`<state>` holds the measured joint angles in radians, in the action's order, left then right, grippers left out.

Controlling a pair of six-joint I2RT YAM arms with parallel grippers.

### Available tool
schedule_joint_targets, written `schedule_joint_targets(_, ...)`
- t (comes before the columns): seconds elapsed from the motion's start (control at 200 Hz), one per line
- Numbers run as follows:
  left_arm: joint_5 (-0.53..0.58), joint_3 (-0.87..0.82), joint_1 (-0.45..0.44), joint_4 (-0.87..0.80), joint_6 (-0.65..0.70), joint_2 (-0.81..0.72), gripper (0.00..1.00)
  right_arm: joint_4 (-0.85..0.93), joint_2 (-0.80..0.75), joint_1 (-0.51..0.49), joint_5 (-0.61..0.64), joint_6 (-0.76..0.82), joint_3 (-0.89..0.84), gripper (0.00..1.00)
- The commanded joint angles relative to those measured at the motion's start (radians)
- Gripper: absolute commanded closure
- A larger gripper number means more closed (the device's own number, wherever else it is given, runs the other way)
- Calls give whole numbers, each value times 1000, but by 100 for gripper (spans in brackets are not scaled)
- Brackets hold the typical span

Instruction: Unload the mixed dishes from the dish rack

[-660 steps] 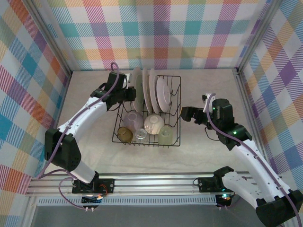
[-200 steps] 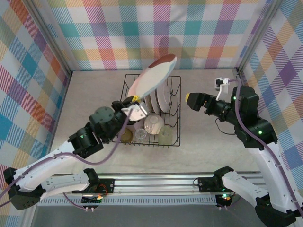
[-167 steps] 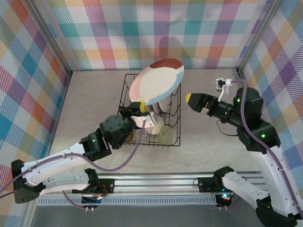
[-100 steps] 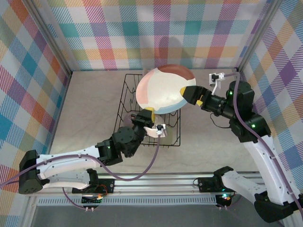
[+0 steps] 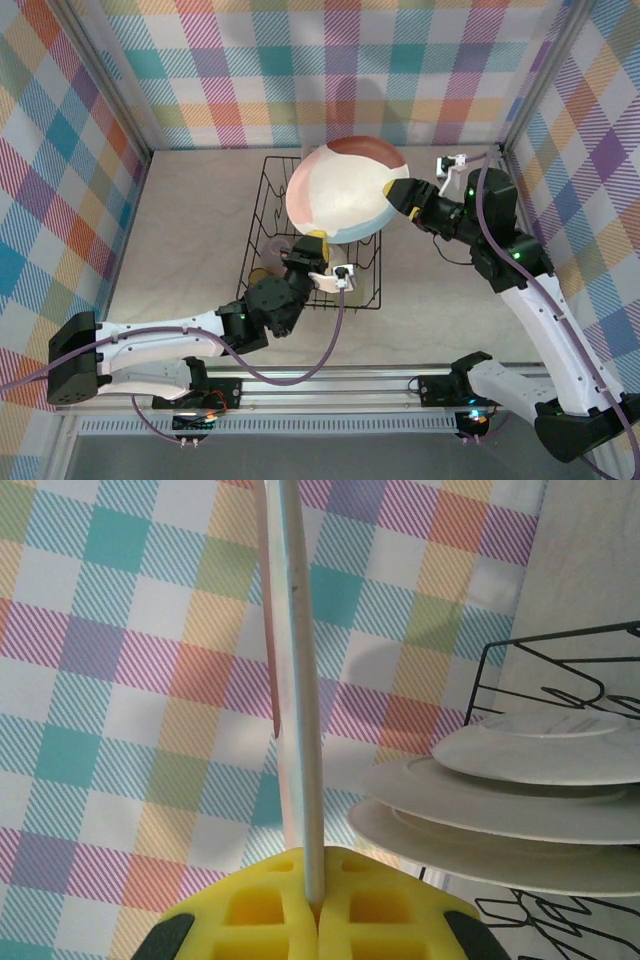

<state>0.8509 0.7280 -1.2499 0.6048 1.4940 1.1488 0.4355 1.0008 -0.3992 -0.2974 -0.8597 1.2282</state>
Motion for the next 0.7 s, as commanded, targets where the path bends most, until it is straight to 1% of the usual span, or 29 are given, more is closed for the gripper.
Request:
schedule_joint_targets(0.0,19,-11,-13,131,-5,-7,100,-46,5,-3,18,-13,-5,51)
schedule_joint_targets(0.16,19,-16,-13,108,-39,-12,100,-40,22,-13,30,-15,-3,60)
schedule_joint_targets(0.335,18,-24,-13,119,-39,-6,100,-26,26,-20,60,-21,-19,66)
schedule_joint_targets(0.45,17,-30,-12,124,-40,-9,100,-24,20,-22,81,-33,-34,71)
schedule_joint_targets(0.625,17,-38,-13,122,-41,-4,100,-24,3,-24,105,-57,-58,81)
schedule_joint_targets(0.695,17,-41,-13,124,-41,-4,100,-27,-2,-24,111,-68,-71,87)
